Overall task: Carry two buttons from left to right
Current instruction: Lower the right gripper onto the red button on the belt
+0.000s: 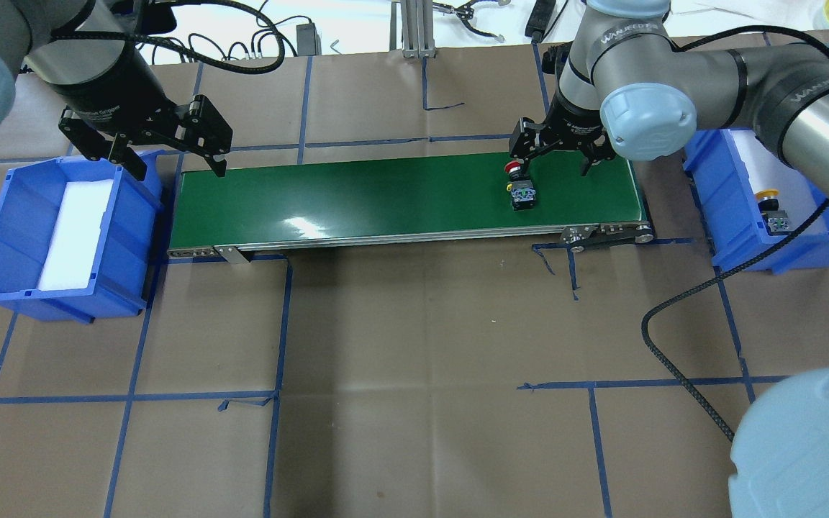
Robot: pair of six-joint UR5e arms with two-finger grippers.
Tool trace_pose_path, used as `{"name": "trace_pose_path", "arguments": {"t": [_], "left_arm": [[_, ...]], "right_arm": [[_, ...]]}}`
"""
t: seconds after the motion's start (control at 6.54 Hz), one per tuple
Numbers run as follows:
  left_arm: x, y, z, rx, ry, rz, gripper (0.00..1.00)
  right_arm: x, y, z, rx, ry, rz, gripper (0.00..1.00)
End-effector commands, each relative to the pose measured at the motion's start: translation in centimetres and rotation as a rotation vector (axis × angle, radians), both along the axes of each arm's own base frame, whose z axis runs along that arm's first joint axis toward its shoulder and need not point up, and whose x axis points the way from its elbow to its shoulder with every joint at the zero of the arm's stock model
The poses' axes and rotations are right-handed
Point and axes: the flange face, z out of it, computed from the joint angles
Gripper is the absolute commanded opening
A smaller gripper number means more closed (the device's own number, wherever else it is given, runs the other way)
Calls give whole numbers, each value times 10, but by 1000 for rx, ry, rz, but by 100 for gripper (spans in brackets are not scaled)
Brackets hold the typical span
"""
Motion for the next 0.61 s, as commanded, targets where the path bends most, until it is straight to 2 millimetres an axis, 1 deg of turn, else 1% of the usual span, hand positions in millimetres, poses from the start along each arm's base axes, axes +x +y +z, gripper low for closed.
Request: {"name": "trace_pose_path", "arguments": {"t": [0.0,0.15,0.31,0.46], "left_arm": [[0,0,0,0,0,0,100],[0,0,0,0,0,0,100],[0,-1,-1,2,0,0,100],[0,0,0,0,0,0,100]], "right_arm": [[0,-5,-12,19,-1,-2,100],[1,-9,-30,45,-2,-2,100],[0,-10,-44,66,2,1,99],[-1,-9,-51,78,7,-1,99]]}}
